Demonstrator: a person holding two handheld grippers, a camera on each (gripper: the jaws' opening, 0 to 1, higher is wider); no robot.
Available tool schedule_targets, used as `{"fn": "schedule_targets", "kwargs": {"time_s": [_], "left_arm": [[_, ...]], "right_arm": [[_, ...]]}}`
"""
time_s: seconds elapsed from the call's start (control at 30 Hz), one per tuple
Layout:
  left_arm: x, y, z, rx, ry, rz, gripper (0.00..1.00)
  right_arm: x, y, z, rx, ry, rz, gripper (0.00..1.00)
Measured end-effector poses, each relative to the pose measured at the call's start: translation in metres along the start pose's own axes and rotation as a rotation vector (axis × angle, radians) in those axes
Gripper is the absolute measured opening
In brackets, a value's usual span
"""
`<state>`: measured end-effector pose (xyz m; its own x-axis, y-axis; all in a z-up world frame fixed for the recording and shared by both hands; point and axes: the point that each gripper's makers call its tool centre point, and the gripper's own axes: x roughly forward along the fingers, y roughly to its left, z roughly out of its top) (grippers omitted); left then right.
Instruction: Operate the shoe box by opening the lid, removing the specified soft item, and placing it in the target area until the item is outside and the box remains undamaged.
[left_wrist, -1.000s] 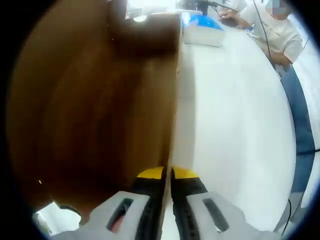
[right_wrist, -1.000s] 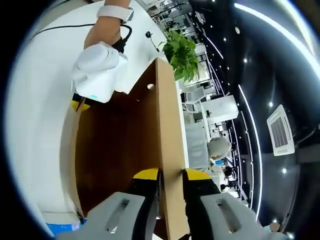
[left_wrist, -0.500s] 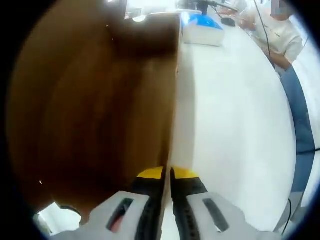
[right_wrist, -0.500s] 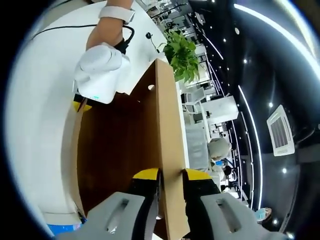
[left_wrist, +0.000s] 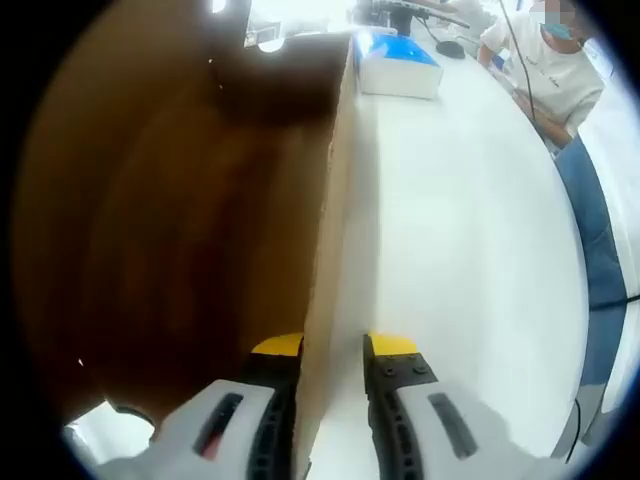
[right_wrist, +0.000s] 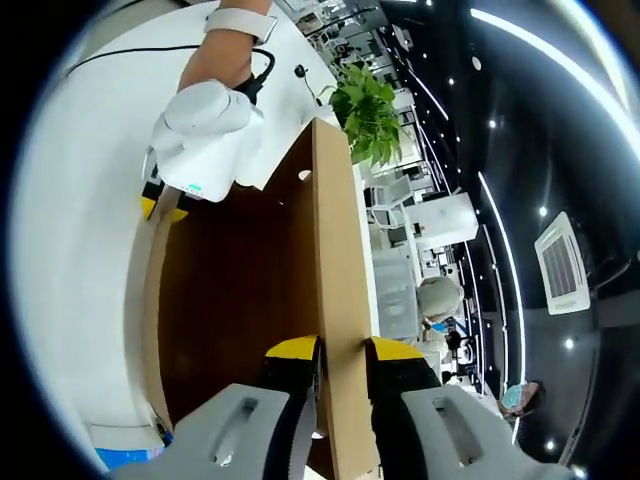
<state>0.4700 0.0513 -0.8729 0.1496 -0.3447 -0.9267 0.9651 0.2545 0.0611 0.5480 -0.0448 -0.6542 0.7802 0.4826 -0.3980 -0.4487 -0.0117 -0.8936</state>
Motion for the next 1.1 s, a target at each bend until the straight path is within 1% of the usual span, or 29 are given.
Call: {"fn": "schedule_targets", "kwargs": {"time_s": [0.17,0.23,0.27,0.33,0.4,0.43,0.5,0.57,0.63,0.77,0.83,1.0,1.07,1.1], "left_arm": [[0.0,-0.001,0.002,-0.024,-0.031,-0.008,0.38],[-0.004,0.0,0.007,-0.018,-0.055,0.005,0.45],[-0.011,-0.001,0.013,-0.023,-0.071,0.012,0.49],[-0.016,0.0,0.019,-0.016,-0.097,0.027,0.55],[-0.026,-0.005,0.026,-0.012,-0.113,0.033,0.56],[-0.029,-0.005,0.03,-0.007,-0.129,0.038,0.56],[-0.041,-0.007,0.041,-0.012,-0.169,0.057,0.59],[-0.053,-0.013,0.046,-0.004,-0.183,0.064,0.61],[-0.057,-0.014,0.049,-0.003,-0.195,0.072,0.61],[-0.075,-0.016,0.055,-0.011,-0.225,0.101,0.64],[-0.087,-0.02,0.059,-0.028,-0.237,0.117,0.67],[-0.114,-0.03,0.065,-0.022,-0.271,0.14,0.68],[-0.126,-0.032,0.068,-0.019,-0.278,0.157,0.69],[-0.133,-0.032,0.071,-0.016,-0.291,0.167,0.69]], "right_arm": [[0.0,0.0,0.0,0.006,-0.001,-0.001,0.16],[0.0,0.0,0.0,0.005,0.0,-0.001,0.16],[0.0,0.0,0.0,0.006,-0.001,-0.002,0.16],[0.0,0.0,0.0,0.008,-0.001,-0.002,0.16],[0.0,0.0,0.0,0.007,-0.002,-0.003,0.16],[0.0,0.0,0.0,0.009,-0.002,-0.003,0.16],[-0.001,0.0,0.0,0.009,-0.002,-0.004,0.16],[0.0,0.0,0.0,0.01,-0.002,-0.004,0.16],[0.0,0.0,0.0,0.011,-0.003,-0.005,0.16],[0.0,0.0,0.0,0.013,-0.004,-0.006,0.16],[0.0,0.0,0.001,0.015,-0.006,-0.006,0.16],[-0.001,0.001,0.001,0.017,-0.01,-0.005,0.16],[-0.001,0.001,0.001,0.019,-0.011,-0.004,0.16],[-0.001,0.001,0.001,0.017,-0.012,-0.005,0.16]]}}
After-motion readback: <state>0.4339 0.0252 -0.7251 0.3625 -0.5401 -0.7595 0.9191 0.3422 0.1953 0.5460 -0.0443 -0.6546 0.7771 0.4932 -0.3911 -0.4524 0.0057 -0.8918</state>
